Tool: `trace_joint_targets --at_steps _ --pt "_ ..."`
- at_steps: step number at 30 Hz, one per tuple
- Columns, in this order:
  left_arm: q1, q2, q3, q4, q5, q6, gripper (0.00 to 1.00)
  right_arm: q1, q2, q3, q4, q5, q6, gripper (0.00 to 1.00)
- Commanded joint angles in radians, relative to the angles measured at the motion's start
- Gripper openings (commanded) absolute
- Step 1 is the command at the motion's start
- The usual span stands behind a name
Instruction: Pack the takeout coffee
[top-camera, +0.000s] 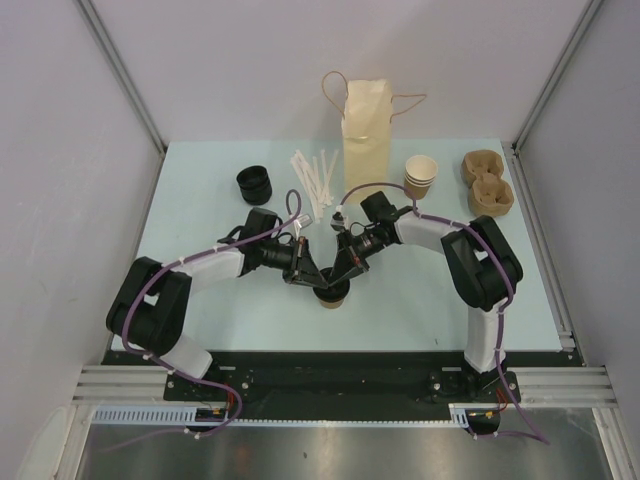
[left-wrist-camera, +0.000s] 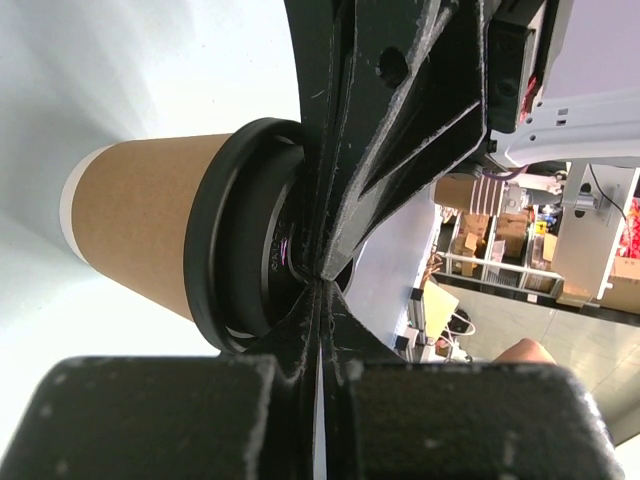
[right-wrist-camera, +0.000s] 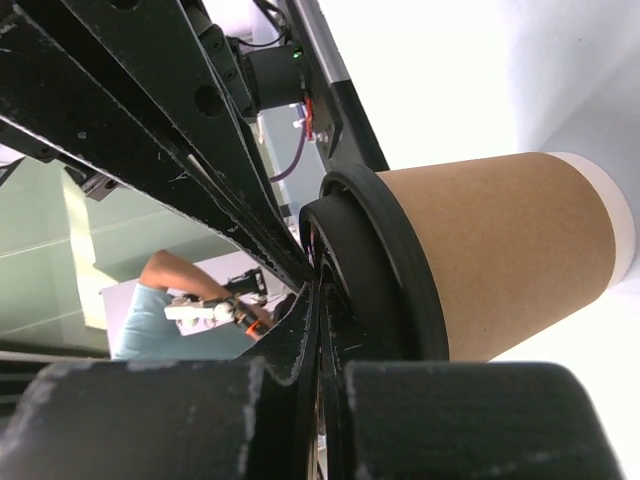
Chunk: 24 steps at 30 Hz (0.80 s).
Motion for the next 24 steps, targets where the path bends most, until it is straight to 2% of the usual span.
trace_joint_targets --at_steps 1,7,10,13,16,18,21,24 --pt "-0.024 0.006 0.011 -0.009 -0.164 0.051 0.00 0.016 -0.026 -0.022 0.031 0.173 -0.025 0.00" --pt "-0.030 -0.058 -0.006 0.040 -0.104 0.017 0.03 0.015 -0.100 0.019 0.028 0.127 -0.022 0.04" --pt "-0.030 -0.095 -0.023 0.075 -0.087 -0.004 0.10 0.015 -0.128 0.042 0.019 0.114 -0.025 0.07" --pt "-0.029 -0.127 -0.018 0.112 -0.066 -0.026 0.24 0.013 -0.155 0.071 0.002 0.091 -0.033 0.12" --pt "-0.029 -0.173 -0.006 0.129 -0.055 -0.032 0.34 -0.002 -0.197 0.083 -0.030 0.068 -0.037 0.20" --pt "-0.024 -0.198 0.008 0.097 -0.057 -0.011 0.37 -0.019 -0.224 0.083 -0.087 0.080 -0.057 0.24" --pt "-0.004 -0.244 0.031 0.040 -0.072 0.028 0.38 -0.028 -0.283 0.070 -0.197 0.162 -0.132 0.25" --pt "0.028 -0.278 0.032 0.006 -0.086 0.051 0.39 -0.030 -0.339 0.022 -0.234 0.232 -0.165 0.27"
